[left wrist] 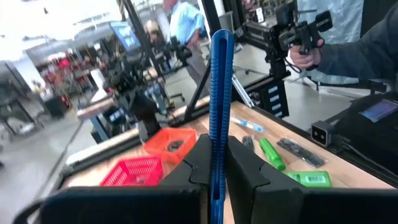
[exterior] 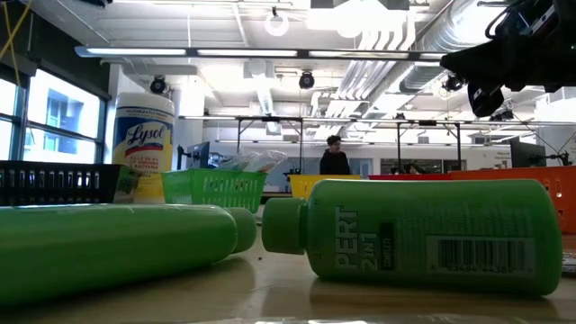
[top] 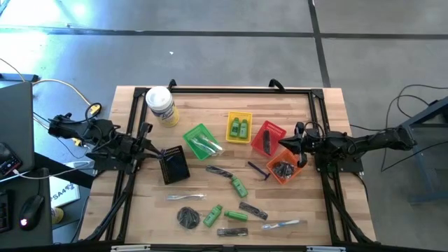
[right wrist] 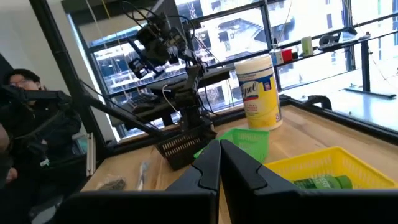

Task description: Pick & Place Travel size toiletries

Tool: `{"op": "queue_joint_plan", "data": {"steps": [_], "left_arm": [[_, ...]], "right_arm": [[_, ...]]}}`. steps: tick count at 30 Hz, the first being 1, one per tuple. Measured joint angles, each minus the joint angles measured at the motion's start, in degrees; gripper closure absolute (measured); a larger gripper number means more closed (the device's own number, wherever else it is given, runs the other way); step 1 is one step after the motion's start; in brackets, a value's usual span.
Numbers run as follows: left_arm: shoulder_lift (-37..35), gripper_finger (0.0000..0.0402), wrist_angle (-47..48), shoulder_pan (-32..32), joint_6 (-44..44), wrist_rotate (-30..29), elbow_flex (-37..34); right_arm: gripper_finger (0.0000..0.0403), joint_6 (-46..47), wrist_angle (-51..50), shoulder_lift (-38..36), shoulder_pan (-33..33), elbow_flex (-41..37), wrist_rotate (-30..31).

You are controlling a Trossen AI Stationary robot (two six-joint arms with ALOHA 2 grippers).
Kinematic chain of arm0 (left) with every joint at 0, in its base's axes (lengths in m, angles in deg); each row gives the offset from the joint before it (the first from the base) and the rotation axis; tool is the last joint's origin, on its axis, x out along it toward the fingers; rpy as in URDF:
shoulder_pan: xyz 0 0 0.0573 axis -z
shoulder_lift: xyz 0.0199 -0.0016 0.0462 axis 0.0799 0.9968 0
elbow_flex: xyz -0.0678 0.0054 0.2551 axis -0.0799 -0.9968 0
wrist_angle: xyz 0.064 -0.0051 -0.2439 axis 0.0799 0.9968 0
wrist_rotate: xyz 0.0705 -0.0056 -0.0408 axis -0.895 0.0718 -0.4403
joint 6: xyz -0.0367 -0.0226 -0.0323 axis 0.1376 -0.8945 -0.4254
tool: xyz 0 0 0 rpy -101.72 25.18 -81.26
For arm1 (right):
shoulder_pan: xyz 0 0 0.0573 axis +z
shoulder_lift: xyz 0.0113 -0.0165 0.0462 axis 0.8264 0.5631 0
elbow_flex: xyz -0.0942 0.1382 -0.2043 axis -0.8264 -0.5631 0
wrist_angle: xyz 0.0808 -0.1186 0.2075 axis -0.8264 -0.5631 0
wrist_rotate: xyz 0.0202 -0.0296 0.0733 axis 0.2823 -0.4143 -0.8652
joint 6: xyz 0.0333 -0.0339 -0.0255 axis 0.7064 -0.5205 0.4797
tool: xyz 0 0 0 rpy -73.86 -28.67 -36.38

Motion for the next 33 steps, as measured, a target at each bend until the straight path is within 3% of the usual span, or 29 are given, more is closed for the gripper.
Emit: {"op": "queue_joint_plan", "data": {"steps": [13, 21, 27, 33], "left_arm": [[2.30, 0.0387, -1.25, 0.00, 0.75, -0.87, 0.76], [3.04, 0.0387, -0.66, 0.01, 0.86, -7.66, 1.96], [11.10, 0.0387, 2.67, 0.02, 3.18, -10.30, 10.31], [24.27, 0.0387, 16.22, 0.00, 4.23, -19.81, 25.31]], "right_arm": [[0.0398, 0.39, -1.67, 0.00, 0.01, 0.02, 0.36], [0.0398, 0.95, -6.53, 0.02, 0.00, 0.02, 0.41], [0.0398, 0.89, -6.84, 0.00, 0.01, 0.01, 0.41], [0.0398, 0.56, -6.08, 0.00, 0.00, 0.02, 0.44]]}}
